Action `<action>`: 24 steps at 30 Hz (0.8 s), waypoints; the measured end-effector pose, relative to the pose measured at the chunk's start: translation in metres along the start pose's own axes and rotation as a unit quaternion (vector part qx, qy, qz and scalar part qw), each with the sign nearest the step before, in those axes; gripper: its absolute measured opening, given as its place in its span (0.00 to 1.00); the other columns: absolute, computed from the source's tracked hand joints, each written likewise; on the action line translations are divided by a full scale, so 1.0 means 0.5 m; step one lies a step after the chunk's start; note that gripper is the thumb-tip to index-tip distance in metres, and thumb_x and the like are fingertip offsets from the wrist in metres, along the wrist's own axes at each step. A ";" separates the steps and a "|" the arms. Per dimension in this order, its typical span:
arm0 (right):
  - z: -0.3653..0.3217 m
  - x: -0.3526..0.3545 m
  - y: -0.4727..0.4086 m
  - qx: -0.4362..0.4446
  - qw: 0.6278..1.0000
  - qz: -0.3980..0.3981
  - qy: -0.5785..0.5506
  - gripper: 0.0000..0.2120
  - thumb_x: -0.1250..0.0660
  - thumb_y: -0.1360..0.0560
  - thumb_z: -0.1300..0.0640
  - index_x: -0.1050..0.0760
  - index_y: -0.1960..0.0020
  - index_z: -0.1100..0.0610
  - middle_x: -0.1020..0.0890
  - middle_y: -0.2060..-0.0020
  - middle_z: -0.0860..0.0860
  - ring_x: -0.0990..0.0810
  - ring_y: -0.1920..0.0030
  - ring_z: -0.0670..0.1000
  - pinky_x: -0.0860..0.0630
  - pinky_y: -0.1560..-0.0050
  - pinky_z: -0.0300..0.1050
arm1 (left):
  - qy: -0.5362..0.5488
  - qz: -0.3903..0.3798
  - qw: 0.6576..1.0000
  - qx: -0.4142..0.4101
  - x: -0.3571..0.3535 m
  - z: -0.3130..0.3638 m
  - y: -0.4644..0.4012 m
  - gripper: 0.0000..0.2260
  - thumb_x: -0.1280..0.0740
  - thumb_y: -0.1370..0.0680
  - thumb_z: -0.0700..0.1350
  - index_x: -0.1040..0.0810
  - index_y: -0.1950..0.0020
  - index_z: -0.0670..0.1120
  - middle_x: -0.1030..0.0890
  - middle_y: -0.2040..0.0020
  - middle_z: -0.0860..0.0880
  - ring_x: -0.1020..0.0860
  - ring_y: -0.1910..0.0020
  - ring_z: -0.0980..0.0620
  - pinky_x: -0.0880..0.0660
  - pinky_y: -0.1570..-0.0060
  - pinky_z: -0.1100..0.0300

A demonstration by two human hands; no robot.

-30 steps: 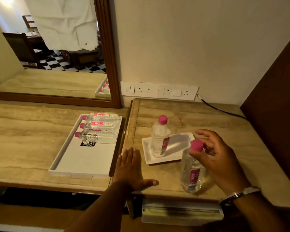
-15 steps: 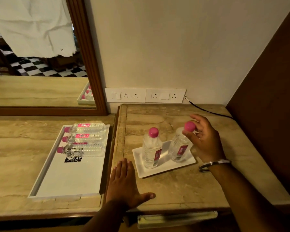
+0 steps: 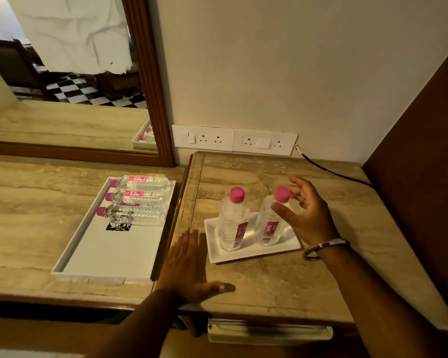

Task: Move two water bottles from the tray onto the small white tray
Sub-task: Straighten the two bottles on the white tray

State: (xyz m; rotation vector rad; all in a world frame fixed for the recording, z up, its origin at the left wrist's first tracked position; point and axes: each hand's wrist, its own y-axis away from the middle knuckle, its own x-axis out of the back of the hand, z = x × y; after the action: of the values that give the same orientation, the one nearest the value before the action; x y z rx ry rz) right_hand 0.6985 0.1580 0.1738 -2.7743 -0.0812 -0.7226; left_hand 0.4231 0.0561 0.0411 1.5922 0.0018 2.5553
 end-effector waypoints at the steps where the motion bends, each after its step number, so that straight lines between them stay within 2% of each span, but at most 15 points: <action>1: 0.017 0.005 0.003 -0.008 1.000 -0.017 0.000 0.37 0.30 0.38 0.32 0.38 0.33 0.38 0.25 0.40 0.43 0.27 0.42 0.43 0.32 0.51 0.33 | 0.009 0.017 1.000 -0.001 0.005 0.002 -0.001 0.65 0.50 0.39 0.89 0.70 0.19 0.47 0.71 0.19 0.45 0.71 0.21 0.49 0.66 0.22 0.49; 3: 0.060 0.010 0.020 -0.037 0.999 -0.037 -0.012 0.41 0.32 0.38 0.29 0.40 0.31 0.41 0.27 0.37 0.45 0.28 0.39 0.45 0.31 0.50 0.34 | 0.032 0.056 0.998 0.004 0.010 0.021 -0.014 0.64 0.52 0.38 0.88 0.66 0.18 0.45 0.68 0.19 0.45 0.68 0.20 0.48 0.64 0.21 0.47; 6: 0.127 0.002 0.053 -0.106 0.990 -0.091 -0.018 0.46 0.28 0.40 0.34 0.43 0.28 0.48 0.29 0.32 0.51 0.30 0.35 0.50 0.29 0.41 0.45 | 0.099 0.073 0.992 0.027 0.003 0.070 -0.053 0.63 0.43 0.36 0.85 0.55 0.17 0.43 0.53 0.15 0.42 0.55 0.17 0.42 0.54 0.18 0.40; 8: 0.155 -0.014 0.064 -0.116 0.983 -0.137 0.036 0.50 0.27 0.42 0.32 0.44 0.27 0.47 0.30 0.32 0.48 0.31 0.35 0.50 0.29 0.38 0.51 | 0.114 0.077 0.990 0.037 -0.008 0.095 -0.074 0.58 0.37 0.35 0.82 0.46 0.18 0.44 0.38 0.19 0.42 0.41 0.20 0.39 0.41 0.22 0.36; 10: 0.166 -0.038 0.065 -0.096 0.982 -0.146 0.072 0.49 0.26 0.43 0.33 0.43 0.28 0.45 0.29 0.37 0.44 0.30 0.38 0.47 0.29 0.41 0.49 | 0.095 0.090 0.991 0.037 -0.021 0.106 -0.087 0.53 0.35 0.34 0.82 0.40 0.20 0.48 0.31 0.24 0.44 0.34 0.25 0.40 0.34 0.28 0.35; 12: 0.170 -0.066 0.061 -0.087 0.985 -0.136 0.064 0.44 0.25 0.42 0.36 0.39 0.31 0.44 0.25 0.41 0.44 0.26 0.42 0.47 0.27 0.46 0.47 | 0.080 0.103 0.991 0.029 -0.026 0.103 -0.094 0.50 0.36 0.33 0.81 0.39 0.21 0.51 0.30 0.25 0.45 0.33 0.26 0.40 0.34 0.29 0.34; 15: 0.184 -0.092 0.059 -0.090 0.988 -0.107 0.065 0.38 0.25 0.42 0.37 0.33 0.36 0.48 0.19 0.45 0.50 0.20 0.47 0.52 0.23 0.48 0.49 | 0.078 0.100 0.992 -0.005 -0.019 0.086 -0.112 0.48 0.34 0.32 0.78 0.38 0.21 0.51 0.30 0.24 0.45 0.34 0.25 0.39 0.36 0.28 0.32; 19: 0.201 -0.102 0.076 -0.100 0.989 -0.089 0.056 0.37 0.28 0.43 0.32 0.31 0.39 0.46 0.17 0.49 0.48 0.19 0.50 0.48 0.21 0.52 0.49 | 0.080 0.062 0.994 -0.041 0.000 0.075 -0.133 0.47 0.39 0.31 0.79 0.37 0.20 0.51 0.34 0.20 0.45 0.38 0.22 0.39 0.41 0.25 0.30; 24: 0.203 -0.099 0.076 -0.116 0.988 -0.099 0.025 0.41 0.26 0.42 0.35 0.34 0.34 0.49 0.18 0.45 0.50 0.20 0.47 0.49 0.22 0.48 0.52 | 0.091 0.069 0.993 -0.028 0.001 0.074 -0.136 0.42 0.45 0.26 0.74 0.33 0.22 0.46 0.30 0.23 0.41 0.36 0.22 0.37 0.41 0.26 0.30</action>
State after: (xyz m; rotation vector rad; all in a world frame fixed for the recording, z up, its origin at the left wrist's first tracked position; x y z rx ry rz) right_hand 0.7074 0.1500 0.0554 -2.9968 -0.2825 -0.9014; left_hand 0.4634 0.1210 0.0529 1.3788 -0.1646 2.7702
